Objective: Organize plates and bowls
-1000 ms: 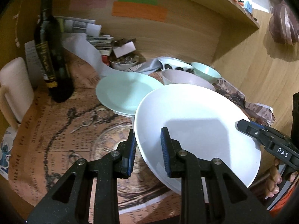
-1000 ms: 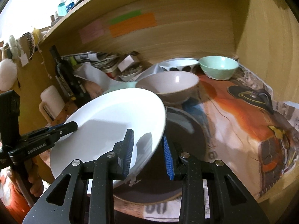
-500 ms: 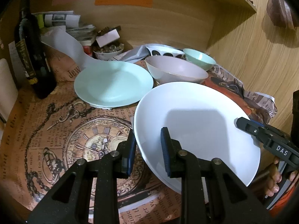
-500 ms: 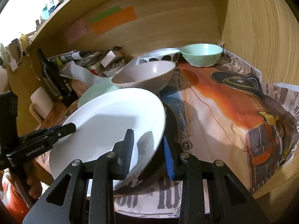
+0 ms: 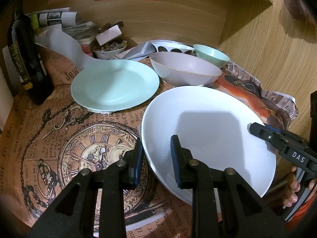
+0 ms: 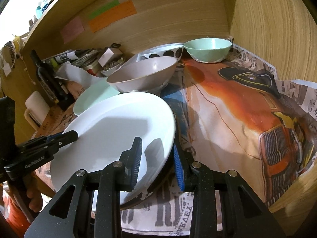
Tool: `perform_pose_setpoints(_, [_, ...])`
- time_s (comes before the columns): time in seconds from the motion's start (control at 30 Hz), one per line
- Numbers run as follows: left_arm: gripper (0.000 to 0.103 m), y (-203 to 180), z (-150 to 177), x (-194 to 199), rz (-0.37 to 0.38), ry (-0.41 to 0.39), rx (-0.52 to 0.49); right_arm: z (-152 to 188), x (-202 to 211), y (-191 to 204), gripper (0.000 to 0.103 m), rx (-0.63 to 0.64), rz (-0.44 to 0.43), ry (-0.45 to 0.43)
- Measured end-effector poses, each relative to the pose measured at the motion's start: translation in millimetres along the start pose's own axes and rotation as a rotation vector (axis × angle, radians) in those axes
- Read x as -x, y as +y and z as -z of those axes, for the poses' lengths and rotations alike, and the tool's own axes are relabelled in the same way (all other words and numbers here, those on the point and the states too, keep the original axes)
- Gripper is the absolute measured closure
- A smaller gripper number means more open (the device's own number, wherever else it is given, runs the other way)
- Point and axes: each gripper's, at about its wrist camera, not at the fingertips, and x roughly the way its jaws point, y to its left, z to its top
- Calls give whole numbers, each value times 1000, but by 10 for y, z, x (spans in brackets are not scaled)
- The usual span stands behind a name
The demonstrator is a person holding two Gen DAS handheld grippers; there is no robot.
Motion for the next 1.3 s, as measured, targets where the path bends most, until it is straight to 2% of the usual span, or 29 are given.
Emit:
perform_pose_setpoints(0.23, [76, -9, 11, -9, -7, -1, -12, 1, -12, 8, 75, 19, 4, 5])
perform_pose_setpoints(0.37, [74, 39, 48, -91, 17, 33, 4, 5, -21, 28, 75, 41, 14, 2])
perform_pose_setpoints(0.57, [74, -8, 75, -90, 6, 27, -18, 0, -35, 28, 75, 67, 32, 2])
perform_pose_setpoints(0.73, [74, -82, 97, -76, -40, 7, -70, 4, -58, 10, 73, 89, 57, 3])
perform_pose_setpoints(1.03, [72, -25, 65, -5, -24, -23, -71, -15, 12, 17, 73, 110, 89, -37])
perform_pose_setpoints(1.3, [61, 209, -47, 322, -28, -107, -8, -185, 208, 197, 71, 109, 3, -107])
